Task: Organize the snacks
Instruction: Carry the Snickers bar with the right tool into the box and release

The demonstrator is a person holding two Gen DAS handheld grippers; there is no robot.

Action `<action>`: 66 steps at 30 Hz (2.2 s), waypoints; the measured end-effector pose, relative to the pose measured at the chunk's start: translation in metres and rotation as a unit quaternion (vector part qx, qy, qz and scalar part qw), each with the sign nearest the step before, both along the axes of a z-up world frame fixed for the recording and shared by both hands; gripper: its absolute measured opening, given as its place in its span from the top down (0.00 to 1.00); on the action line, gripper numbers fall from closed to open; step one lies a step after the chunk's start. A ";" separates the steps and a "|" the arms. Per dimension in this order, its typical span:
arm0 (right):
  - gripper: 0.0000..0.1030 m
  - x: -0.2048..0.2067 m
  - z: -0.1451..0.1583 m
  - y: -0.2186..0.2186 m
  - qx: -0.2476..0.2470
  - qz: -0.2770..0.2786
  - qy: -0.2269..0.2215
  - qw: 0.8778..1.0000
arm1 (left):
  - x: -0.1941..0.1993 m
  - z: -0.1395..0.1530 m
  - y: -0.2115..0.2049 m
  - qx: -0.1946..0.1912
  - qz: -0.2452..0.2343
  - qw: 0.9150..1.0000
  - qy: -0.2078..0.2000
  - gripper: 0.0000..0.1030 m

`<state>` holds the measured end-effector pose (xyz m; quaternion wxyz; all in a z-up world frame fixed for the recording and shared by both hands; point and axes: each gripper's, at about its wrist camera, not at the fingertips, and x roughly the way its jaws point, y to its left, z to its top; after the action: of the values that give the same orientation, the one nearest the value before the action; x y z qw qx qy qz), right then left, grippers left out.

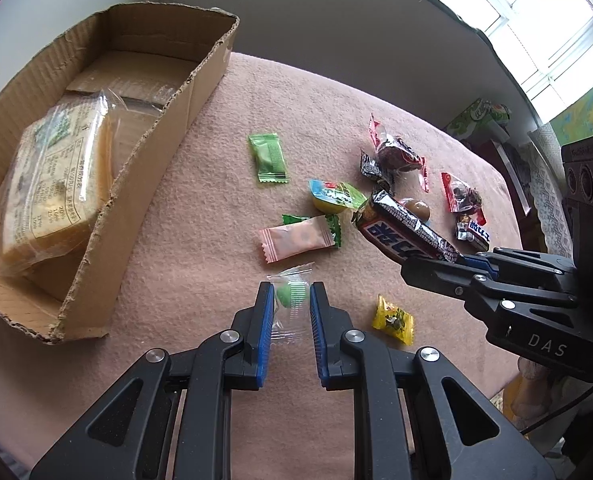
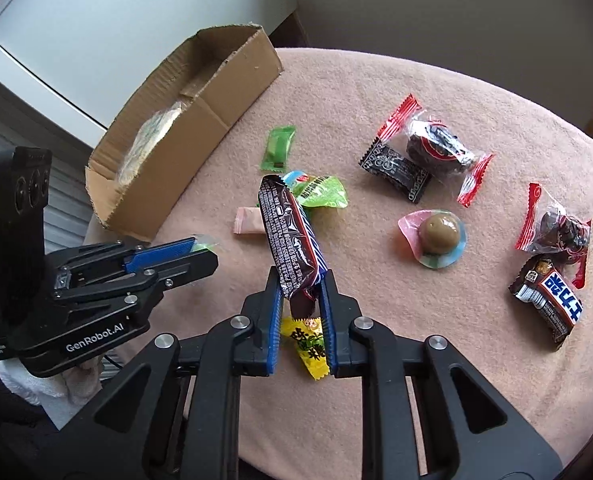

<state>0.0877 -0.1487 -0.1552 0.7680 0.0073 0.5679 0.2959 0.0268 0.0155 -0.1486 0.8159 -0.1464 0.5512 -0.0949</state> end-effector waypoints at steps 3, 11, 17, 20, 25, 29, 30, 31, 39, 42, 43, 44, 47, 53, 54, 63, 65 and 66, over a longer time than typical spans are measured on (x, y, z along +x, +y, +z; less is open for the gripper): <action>0.83 0.000 0.013 0.006 0.006 0.007 -0.015 1.000 | 0.000 0.008 0.002 0.000 0.006 1.000 -0.009 0.84; 0.83 0.016 0.046 0.041 0.021 0.032 -0.049 0.998 | 0.007 0.036 0.026 0.002 0.040 0.998 -0.045 0.84; 0.83 0.033 0.063 0.077 0.027 0.063 -0.071 0.995 | 0.009 0.047 0.062 0.003 0.082 0.995 -0.062 0.84; 0.83 0.040 0.067 0.095 0.025 0.077 -0.076 0.994 | 0.008 0.050 0.079 0.005 0.101 0.993 -0.067 0.84; 0.83 0.049 0.068 0.122 0.016 0.099 -0.081 0.992 | 0.005 0.052 0.101 0.009 0.132 0.989 -0.072 0.84; 0.83 0.053 0.066 0.143 0.006 0.113 -0.084 0.990 | 0.003 0.051 0.118 0.016 0.156 0.985 -0.069 0.84; 0.83 0.055 0.065 0.148 0.003 0.117 -0.083 0.990 | 0.003 0.050 0.123 0.017 0.162 0.984 -0.067 0.84; 0.83 0.056 0.064 0.152 0.001 0.119 -0.083 0.989 | 0.002 0.049 0.127 0.018 0.168 0.983 -0.066 0.84; 0.81 0.059 0.061 0.168 -0.012 0.123 -0.081 0.989 | 0.001 0.045 0.148 0.036 0.184 0.980 -0.062 0.84; 0.64 0.059 0.064 0.166 -0.012 0.116 -0.085 0.990 | 0.001 0.043 0.153 0.038 0.188 0.980 -0.055 0.81; 0.47 0.059 0.066 0.164 -0.012 0.113 -0.088 0.990 | 0.000 0.043 0.154 0.039 0.189 0.980 -0.054 0.79; 0.41 0.058 0.069 0.162 -0.012 0.109 -0.094 0.989 | 0.000 0.043 0.154 0.038 0.189 0.980 -0.054 0.78; 0.37 0.058 0.073 0.153 -0.008 0.099 -0.095 0.991 | -0.002 0.045 0.154 0.042 0.192 0.979 -0.053 0.66; 0.36 0.056 0.074 0.130 -0.013 0.080 -0.092 0.992 | -0.003 0.048 0.150 0.041 0.188 0.980 -0.059 0.66; 0.36 0.055 0.075 0.125 -0.014 0.076 -0.092 0.993 | -0.003 0.048 0.150 0.040 0.186 0.980 -0.060 0.66; 0.37 0.051 0.076 0.069 -0.017 0.023 -0.092 0.995 | -0.005 0.056 0.138 0.034 0.173 0.982 -0.071 0.66; 0.37 0.049 0.077 0.053 -0.017 0.010 -0.095 0.995 | -0.005 0.057 0.132 0.031 0.166 0.983 -0.073 0.66; 0.36 0.047 0.077 0.045 -0.019 0.003 -0.097 0.995 | -0.005 0.058 0.129 0.030 0.162 0.983 -0.075 0.66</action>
<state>0.1348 -0.1034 -0.0778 0.8187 -0.0377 0.4959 0.2871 0.0218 0.1443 -0.0904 0.8633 -0.2022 0.4603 0.0447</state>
